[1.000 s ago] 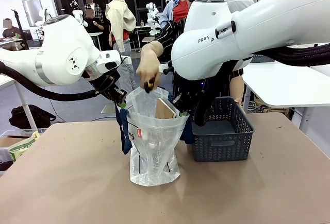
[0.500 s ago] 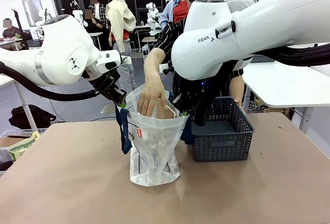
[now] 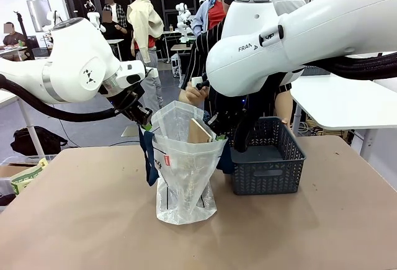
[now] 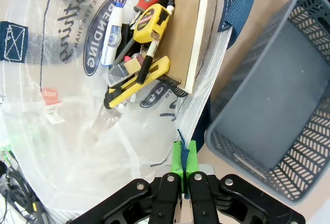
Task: Transfer purchased items from the store into the shopping bag.
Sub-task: Move the Reusable shopping bag to the right side of the table.
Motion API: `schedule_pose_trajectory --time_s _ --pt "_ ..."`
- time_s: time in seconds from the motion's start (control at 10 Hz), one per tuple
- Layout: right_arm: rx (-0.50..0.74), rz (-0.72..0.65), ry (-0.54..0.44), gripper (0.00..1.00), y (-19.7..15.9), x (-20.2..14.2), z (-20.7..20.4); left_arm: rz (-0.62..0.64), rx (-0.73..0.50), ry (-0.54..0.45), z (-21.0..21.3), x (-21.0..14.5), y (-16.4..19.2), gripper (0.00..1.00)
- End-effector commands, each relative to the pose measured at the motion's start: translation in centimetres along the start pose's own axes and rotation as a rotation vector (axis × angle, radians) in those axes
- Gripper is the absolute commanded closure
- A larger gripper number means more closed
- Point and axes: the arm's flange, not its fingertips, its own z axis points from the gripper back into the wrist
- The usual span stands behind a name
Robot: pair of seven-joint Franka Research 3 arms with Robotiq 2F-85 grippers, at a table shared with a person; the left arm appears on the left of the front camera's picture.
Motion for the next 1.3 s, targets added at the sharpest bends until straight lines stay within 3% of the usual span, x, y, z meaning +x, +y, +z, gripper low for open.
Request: schedule_pose_trajectory --time_s 0.0,0.1,0.2,0.4,0.6,1.2 --pt "0.003 -0.004 -0.008 1.0 -0.1 -0.3 0.2 0.001 0.004 -0.008 0.1 0.1 0.2 1.0" --pt "0.0 0.0 0.0 1.0 0.0 0.0 0.0 0.0 0.0 0.0 0.0 0.0 0.0 1.0" --pt "-0.01 0.105 -0.014 1.0 0.7 0.9 0.1 -0.001 -0.026 -0.008 -0.2 0.7 -0.1 1.0" --pt "-0.036 0.264 -0.03 1.0 2.0 2.5 0.1 -0.003 -0.18 -0.058 -0.3 1.8 0.0 1.0" --pt "-0.048 0.393 -0.027 1.0 3.3 4.1 -0.2 0.014 -0.275 -0.038 -0.6 2.5 0.6 1.0" --pt "-0.039 0.626 -0.018 1.0 5.5 7.6 -1.2 -0.016 -0.44 -0.088 -1.7 3.2 1.3 1.0"
